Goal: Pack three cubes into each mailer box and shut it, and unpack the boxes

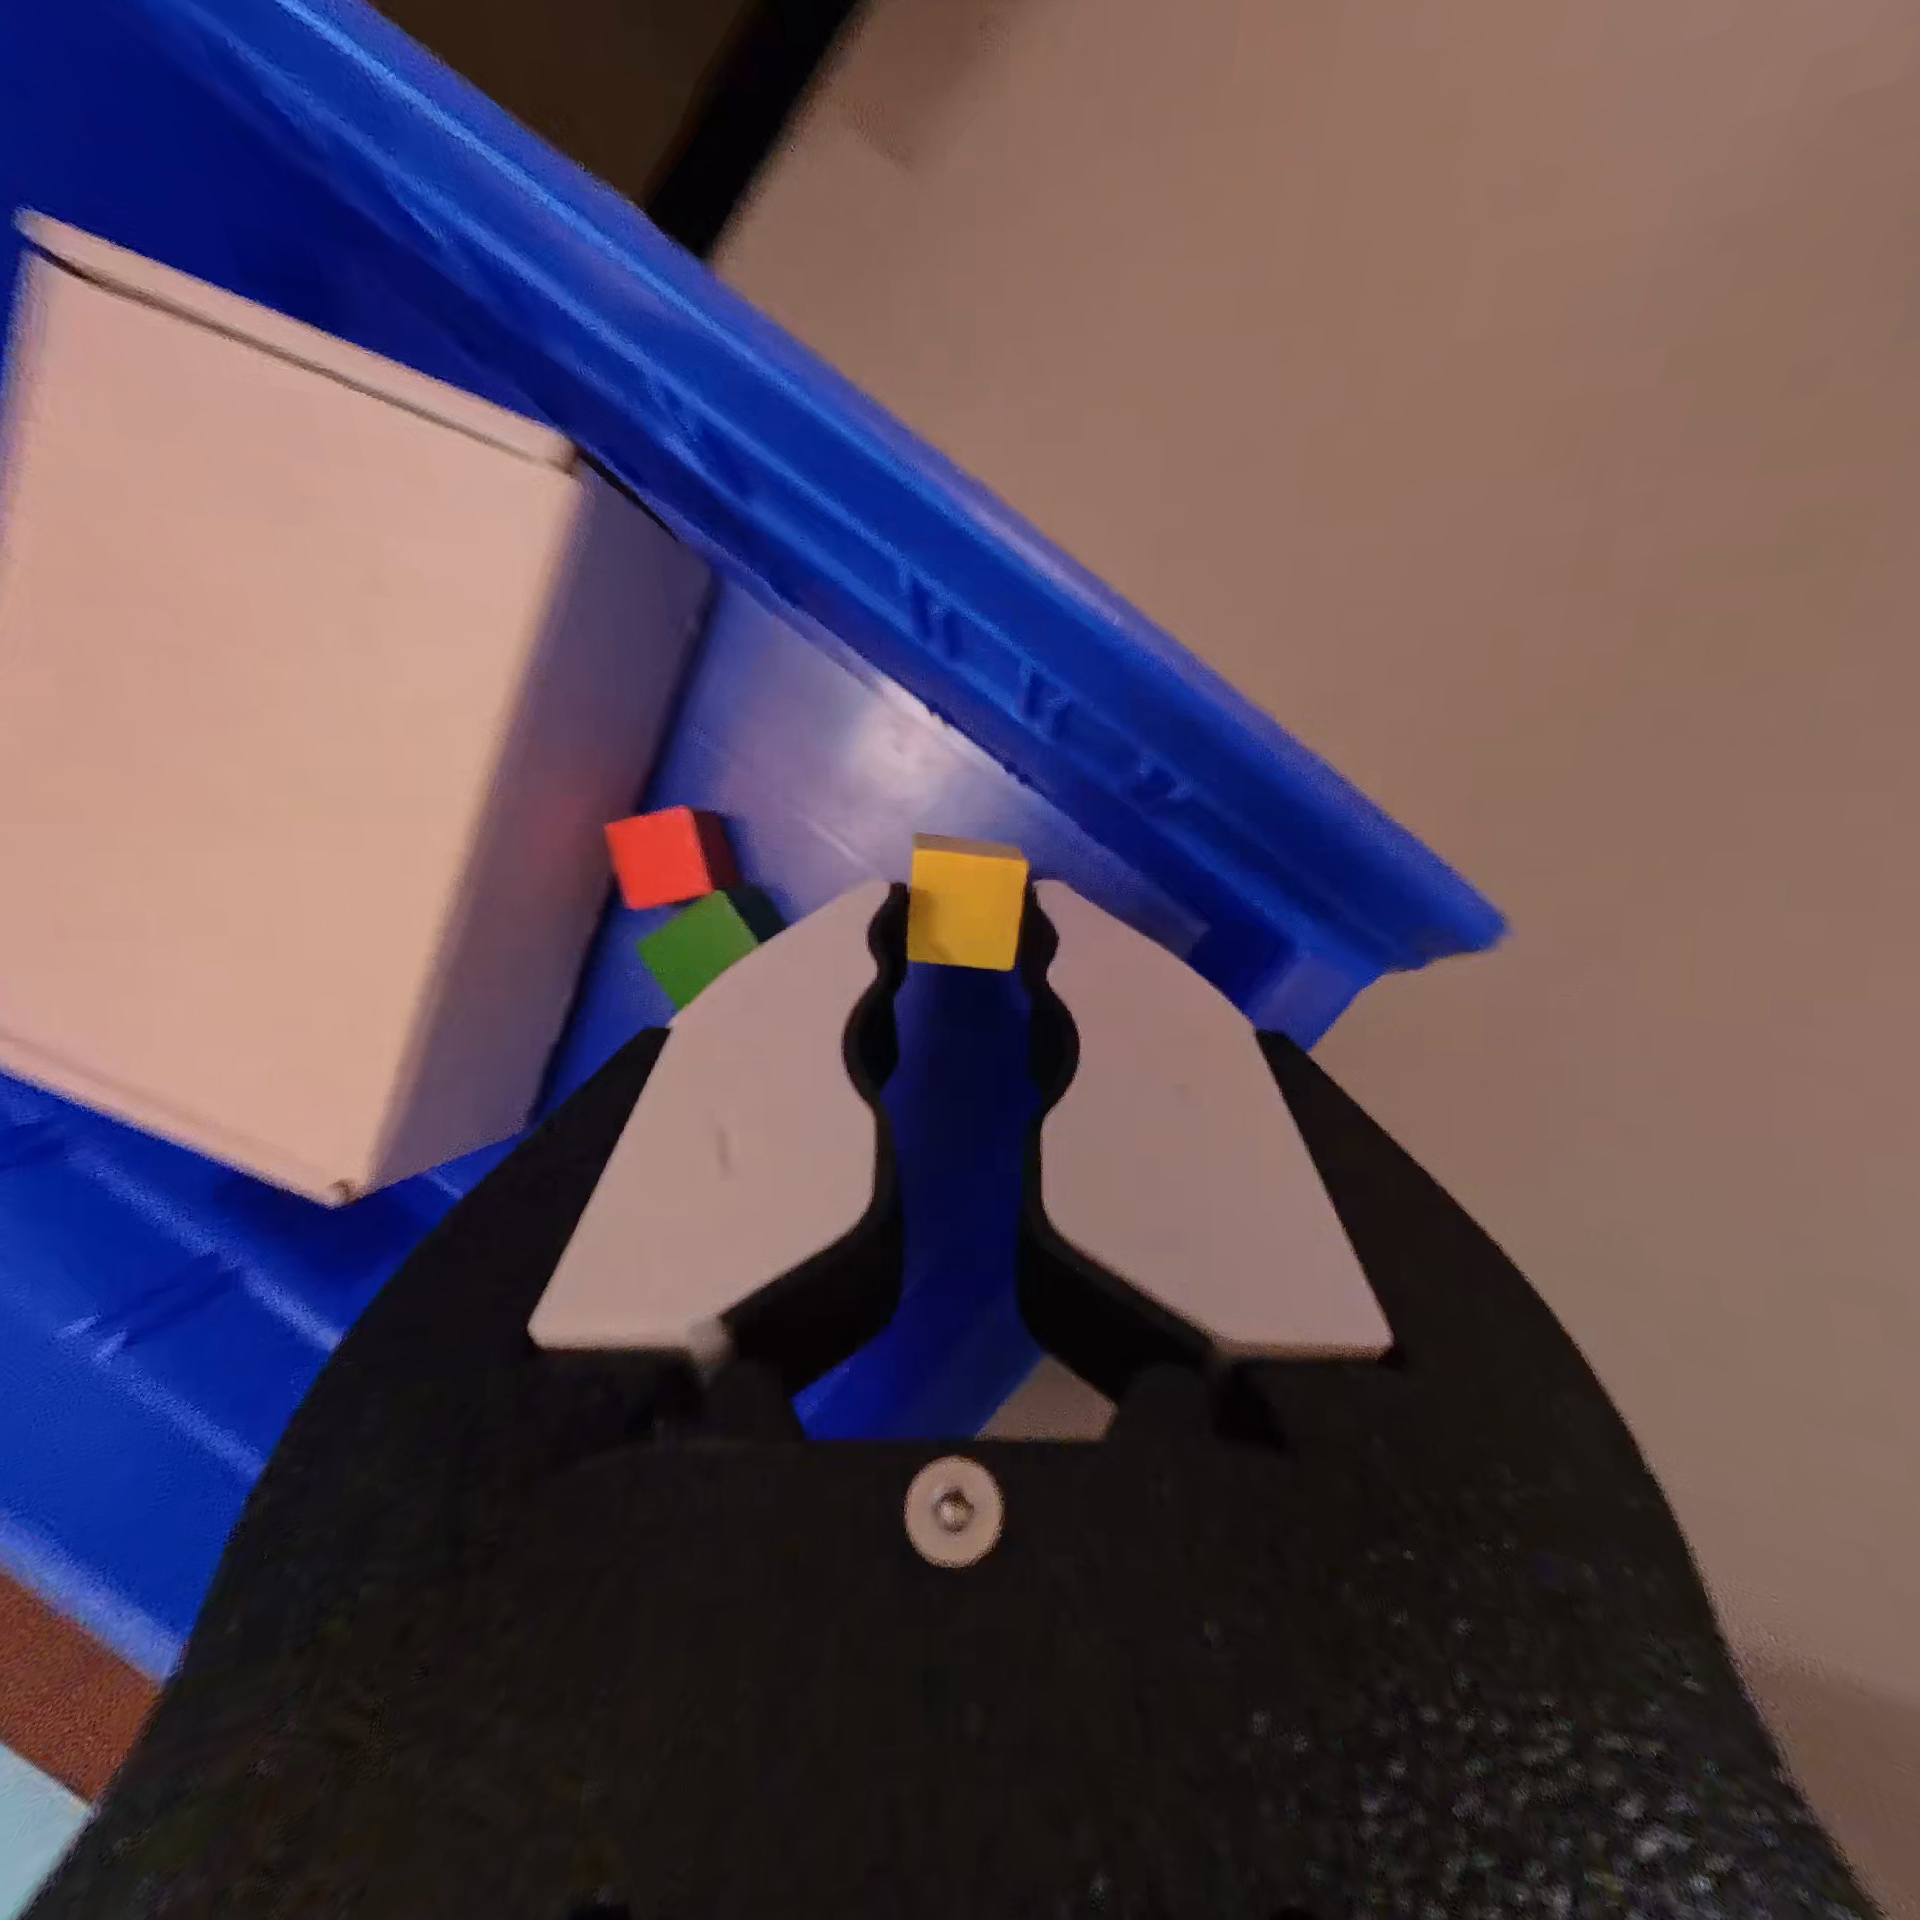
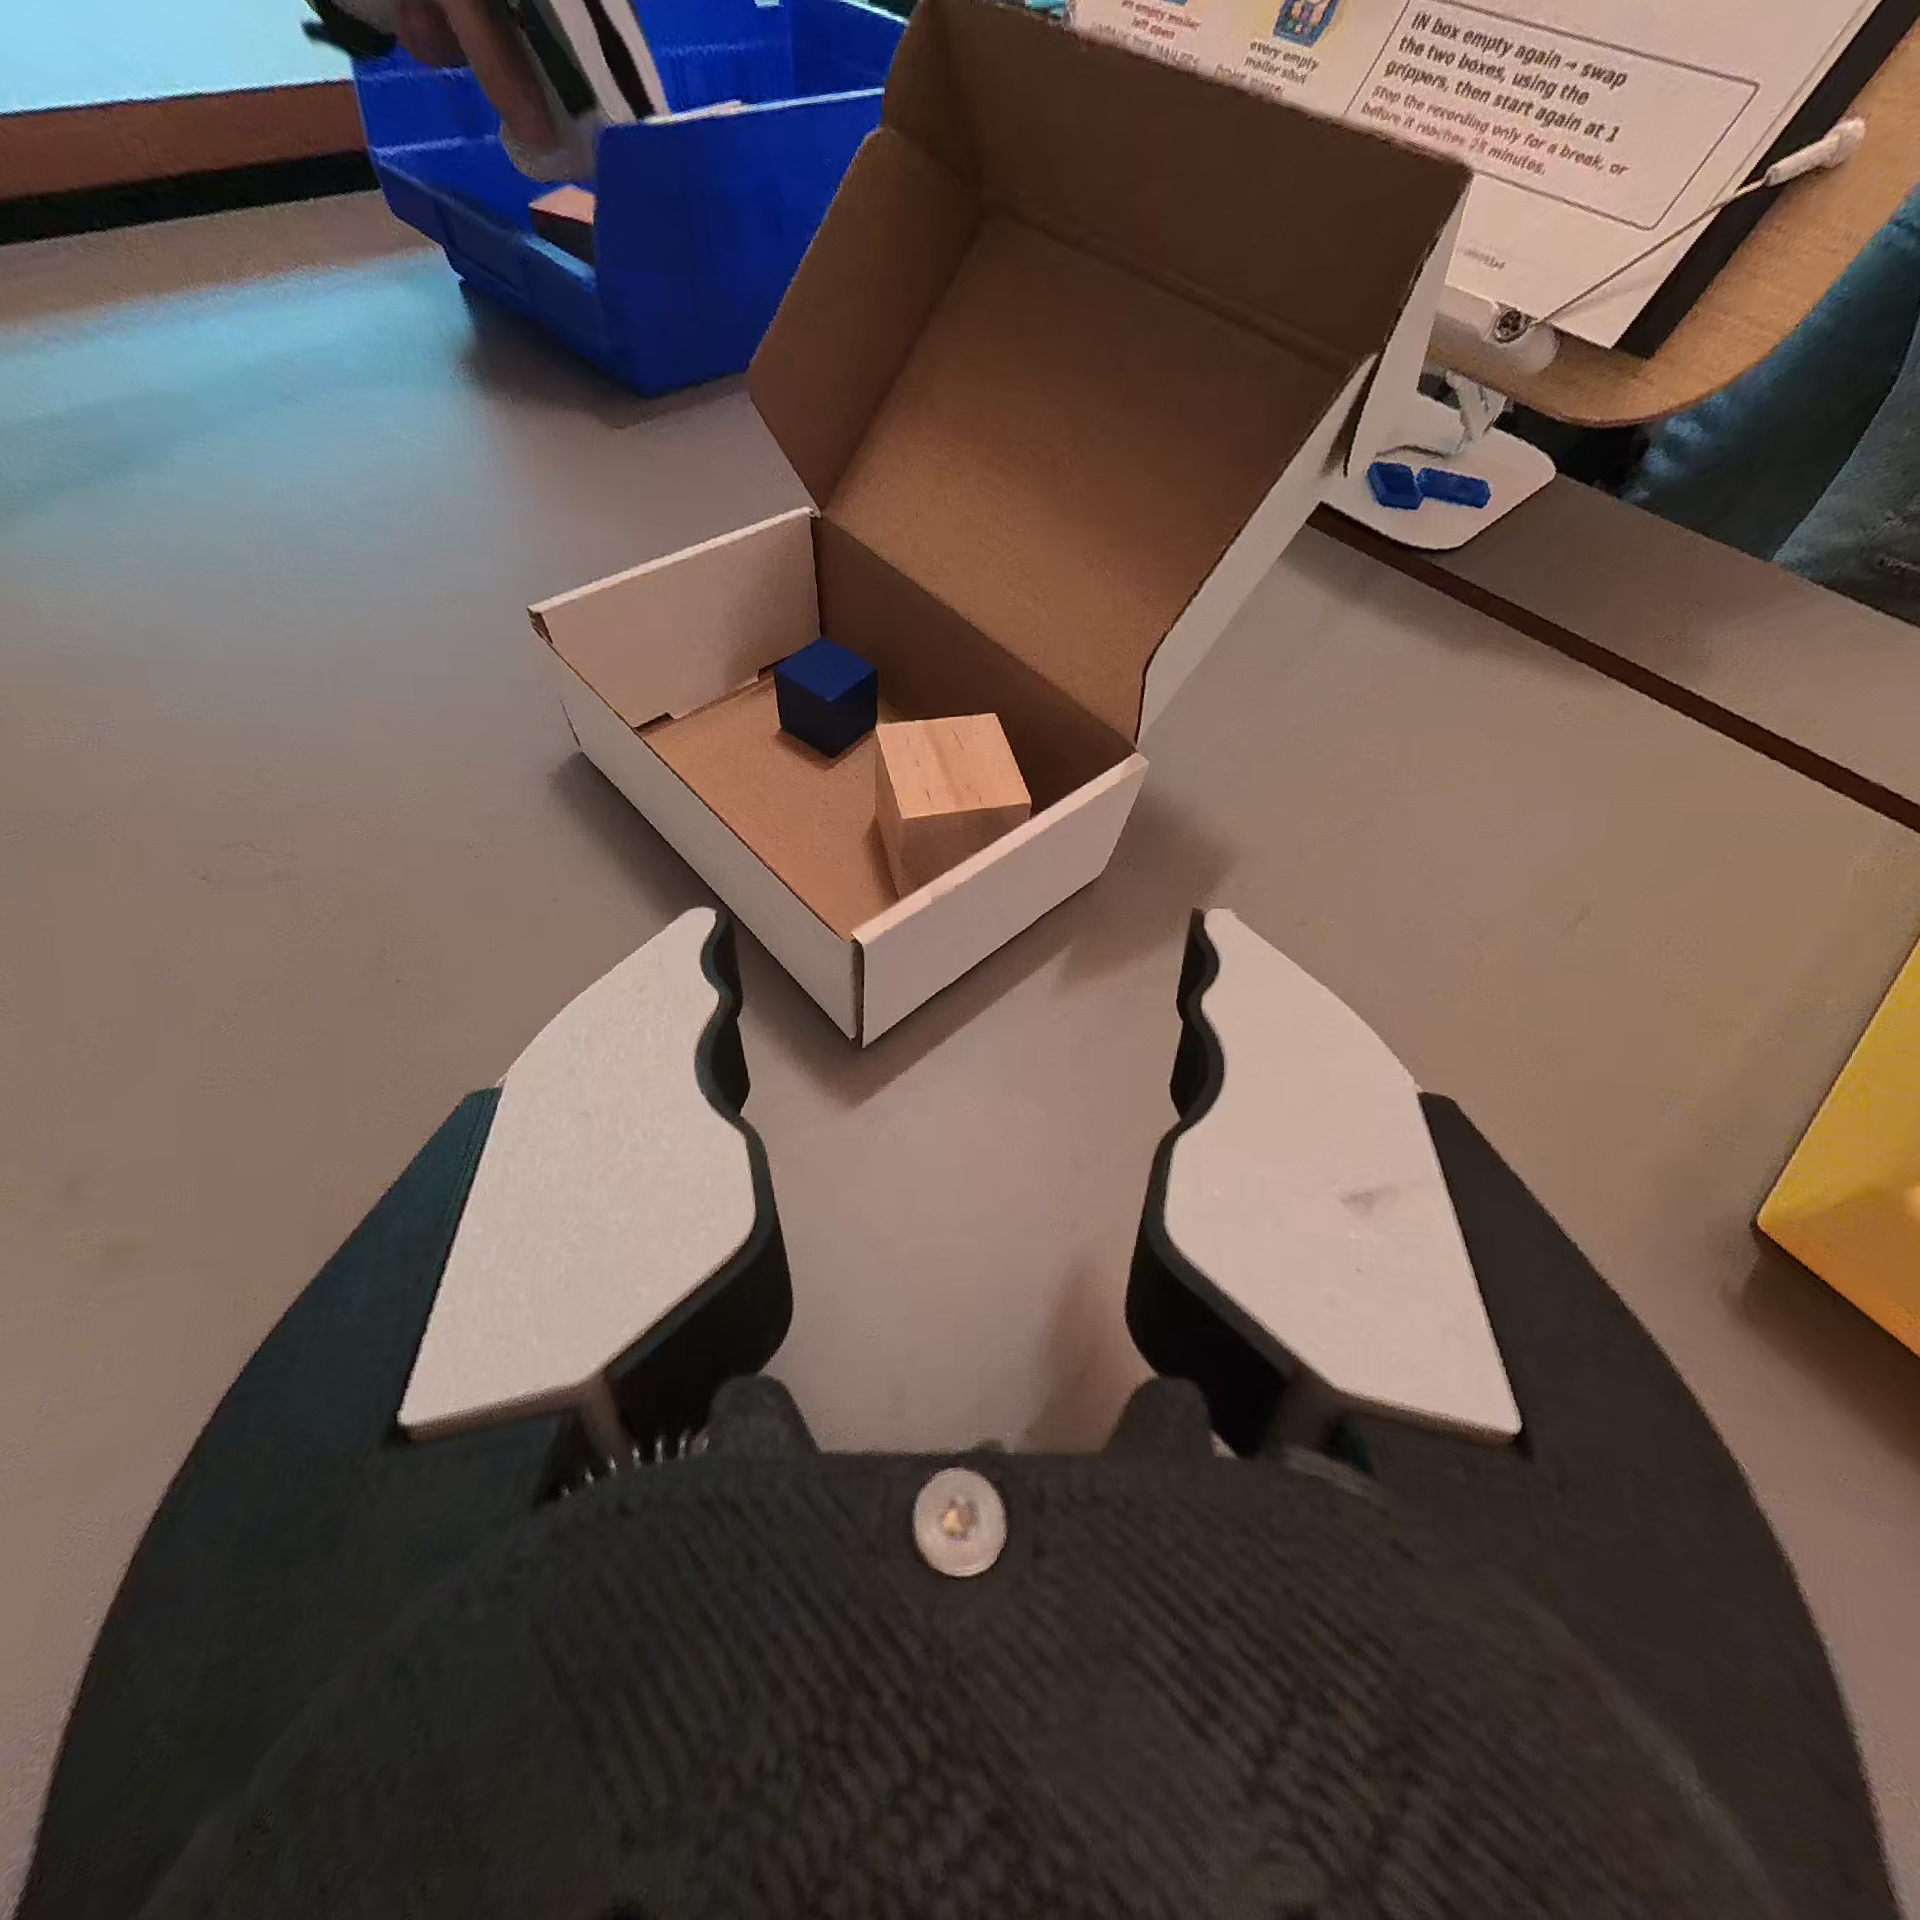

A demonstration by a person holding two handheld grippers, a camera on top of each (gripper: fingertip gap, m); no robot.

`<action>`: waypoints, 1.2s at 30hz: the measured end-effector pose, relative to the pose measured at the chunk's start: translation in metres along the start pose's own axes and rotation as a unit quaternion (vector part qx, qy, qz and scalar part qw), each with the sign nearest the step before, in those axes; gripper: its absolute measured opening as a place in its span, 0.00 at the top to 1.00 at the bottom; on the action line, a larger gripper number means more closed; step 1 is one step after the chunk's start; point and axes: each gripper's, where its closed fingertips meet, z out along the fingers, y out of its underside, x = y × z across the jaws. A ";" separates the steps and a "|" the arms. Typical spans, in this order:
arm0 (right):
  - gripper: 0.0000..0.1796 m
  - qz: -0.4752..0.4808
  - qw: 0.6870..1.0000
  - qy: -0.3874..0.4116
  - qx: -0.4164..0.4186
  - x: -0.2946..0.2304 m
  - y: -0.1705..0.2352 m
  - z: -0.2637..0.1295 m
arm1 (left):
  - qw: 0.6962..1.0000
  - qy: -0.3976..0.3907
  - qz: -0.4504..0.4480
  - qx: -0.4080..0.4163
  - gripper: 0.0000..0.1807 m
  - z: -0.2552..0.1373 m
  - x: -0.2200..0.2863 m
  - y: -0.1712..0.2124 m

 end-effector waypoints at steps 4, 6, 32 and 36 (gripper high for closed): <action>0.54 0.023 0.999 -0.011 0.026 -0.009 -0.015 0.000 | 0.985 -0.041 -0.006 0.167 0.89 -0.066 0.004 -0.034; 0.52 0.047 0.995 -0.055 0.062 -0.027 -0.030 0.004 | 0.962 -0.020 0.010 0.273 0.89 -0.104 0.033 -0.053; 0.86 0.413 0.744 -0.502 0.152 -0.169 -0.133 0.012 | 0.777 0.246 0.223 0.535 0.89 -0.137 0.367 -0.072; 0.87 0.363 0.801 -0.452 0.147 -0.154 -0.123 0.016 | 0.809 0.192 0.172 0.529 0.86 -0.123 0.359 -0.079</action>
